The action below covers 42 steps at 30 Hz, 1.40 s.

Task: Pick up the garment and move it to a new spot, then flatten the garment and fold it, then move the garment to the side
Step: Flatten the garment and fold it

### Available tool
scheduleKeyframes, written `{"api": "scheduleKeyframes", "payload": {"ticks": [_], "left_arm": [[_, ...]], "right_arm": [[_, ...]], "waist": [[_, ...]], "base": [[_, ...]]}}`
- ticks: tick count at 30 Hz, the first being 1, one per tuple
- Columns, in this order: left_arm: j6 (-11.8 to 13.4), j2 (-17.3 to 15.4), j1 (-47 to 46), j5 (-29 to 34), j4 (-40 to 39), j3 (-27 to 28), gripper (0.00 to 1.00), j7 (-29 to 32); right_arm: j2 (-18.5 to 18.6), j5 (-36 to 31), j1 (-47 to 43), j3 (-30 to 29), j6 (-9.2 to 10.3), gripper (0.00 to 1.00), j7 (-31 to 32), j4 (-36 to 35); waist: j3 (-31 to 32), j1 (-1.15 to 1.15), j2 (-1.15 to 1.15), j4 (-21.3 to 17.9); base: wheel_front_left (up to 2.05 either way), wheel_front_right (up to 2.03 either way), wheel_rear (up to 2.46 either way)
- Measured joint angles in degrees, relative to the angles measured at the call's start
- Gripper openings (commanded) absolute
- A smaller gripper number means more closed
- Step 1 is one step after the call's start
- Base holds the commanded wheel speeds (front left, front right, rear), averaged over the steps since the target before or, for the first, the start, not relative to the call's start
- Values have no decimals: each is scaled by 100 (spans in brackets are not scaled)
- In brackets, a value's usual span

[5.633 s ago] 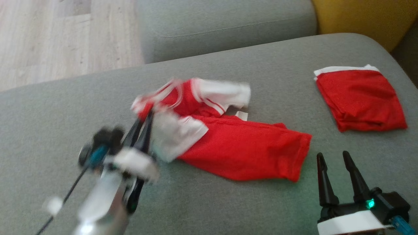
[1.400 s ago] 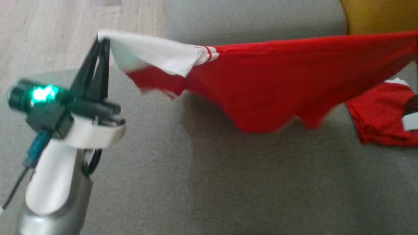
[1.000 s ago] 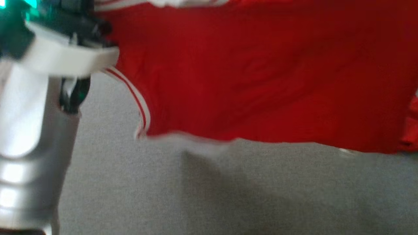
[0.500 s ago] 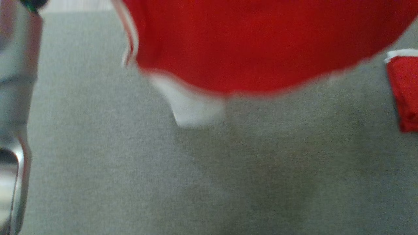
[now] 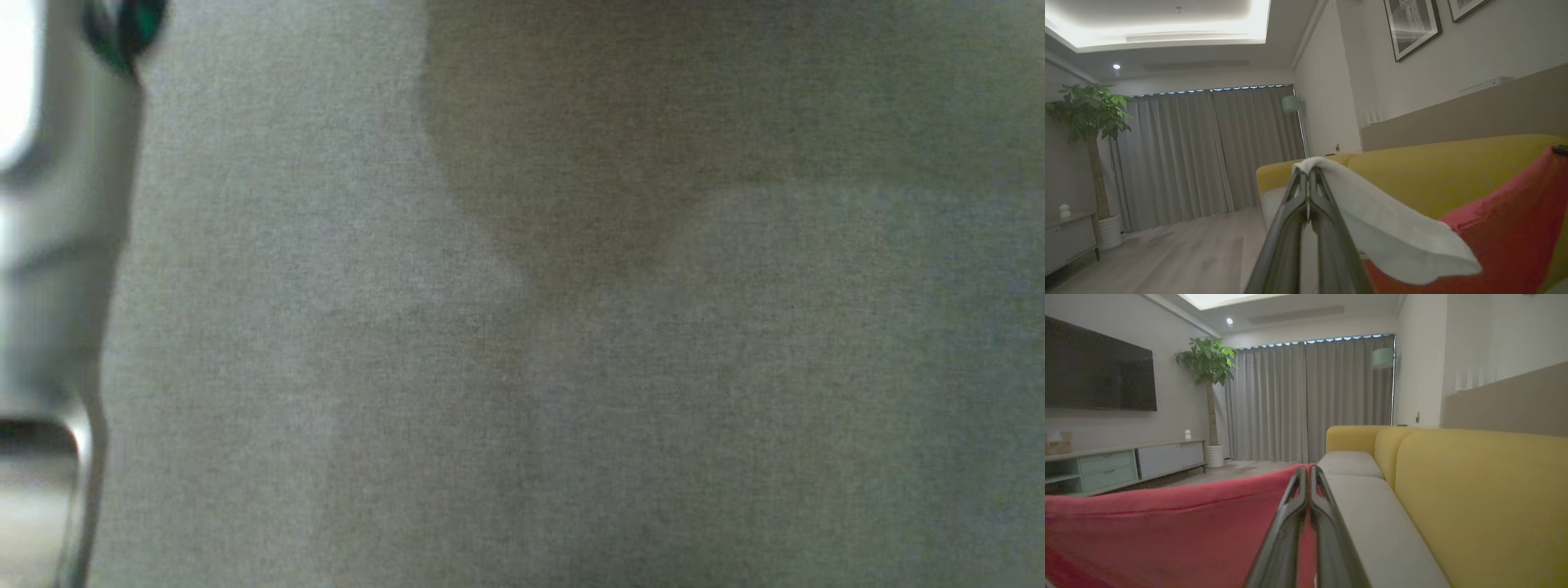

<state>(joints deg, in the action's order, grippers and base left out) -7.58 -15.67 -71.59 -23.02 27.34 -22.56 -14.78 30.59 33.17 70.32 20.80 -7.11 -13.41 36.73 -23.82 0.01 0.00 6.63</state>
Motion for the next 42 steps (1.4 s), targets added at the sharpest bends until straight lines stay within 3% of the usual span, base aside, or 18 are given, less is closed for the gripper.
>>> {"api": "scheduleKeyframes", "payload": {"ticks": [11,18,27,35,42], "left_arm": [[-1,-358,2636,-906,-536,-701,0,1],[0,-548,4386,-938,-1095,-759,0,7],[13,-565,6440,-867,-1550,-833,0,8],[93,-714,7555,-1092,-2086,-889,0,49],[121,-613,7210,-1198,-2229,-854,0,53]], "right_arm": [[56,634,-1873,325,0,0,-90,453],[18,776,-3541,-155,0,0,-96,-104],[-227,744,-5714,-414,0,0,-96,-661],[-319,628,-6785,-910,0,0,0,-1291],[-602,385,-6872,-1257,0,0,364,-1513]], "waist": [[375,-2,0,-18],[881,-3,0,-92],[1560,-4,1,-215],[1910,-3,1,-306],[1807,-1,1,-353]], "base": [[0,0,0],[0,0,0],[0,0,0],[0,0,0],[0,0,0]]}}
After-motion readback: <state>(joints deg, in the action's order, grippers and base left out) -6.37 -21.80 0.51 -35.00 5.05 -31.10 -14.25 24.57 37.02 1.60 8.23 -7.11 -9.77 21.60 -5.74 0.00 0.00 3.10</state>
